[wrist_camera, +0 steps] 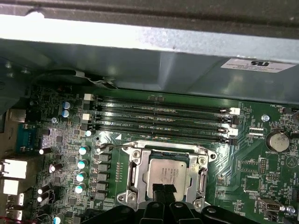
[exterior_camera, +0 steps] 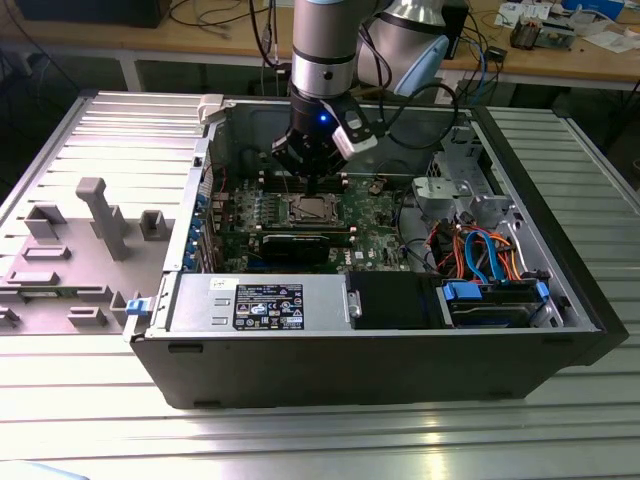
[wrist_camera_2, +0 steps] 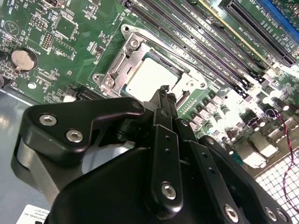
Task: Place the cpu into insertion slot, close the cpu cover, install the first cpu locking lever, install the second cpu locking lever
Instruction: 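Install the first cpu locking lever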
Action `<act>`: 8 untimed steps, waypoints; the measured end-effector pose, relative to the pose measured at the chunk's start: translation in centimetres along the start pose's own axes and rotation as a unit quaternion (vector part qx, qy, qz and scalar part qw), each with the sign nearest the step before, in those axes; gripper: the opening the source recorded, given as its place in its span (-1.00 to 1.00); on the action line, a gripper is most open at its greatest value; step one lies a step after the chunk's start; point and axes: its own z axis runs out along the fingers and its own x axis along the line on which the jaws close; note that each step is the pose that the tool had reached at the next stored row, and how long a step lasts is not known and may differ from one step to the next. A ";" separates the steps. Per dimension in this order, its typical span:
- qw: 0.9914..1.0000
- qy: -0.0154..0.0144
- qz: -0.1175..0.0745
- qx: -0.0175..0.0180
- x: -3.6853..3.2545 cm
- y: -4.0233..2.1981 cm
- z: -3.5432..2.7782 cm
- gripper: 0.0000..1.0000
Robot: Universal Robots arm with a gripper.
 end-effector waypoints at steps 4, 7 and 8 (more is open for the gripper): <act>1.000 0.000 -0.007 0.000 0.00 0.00 0.00 -0.79; 1.000 0.000 -0.010 0.000 0.00 0.00 0.00 -0.79; 1.000 0.000 -0.013 0.000 0.00 0.00 0.00 -0.79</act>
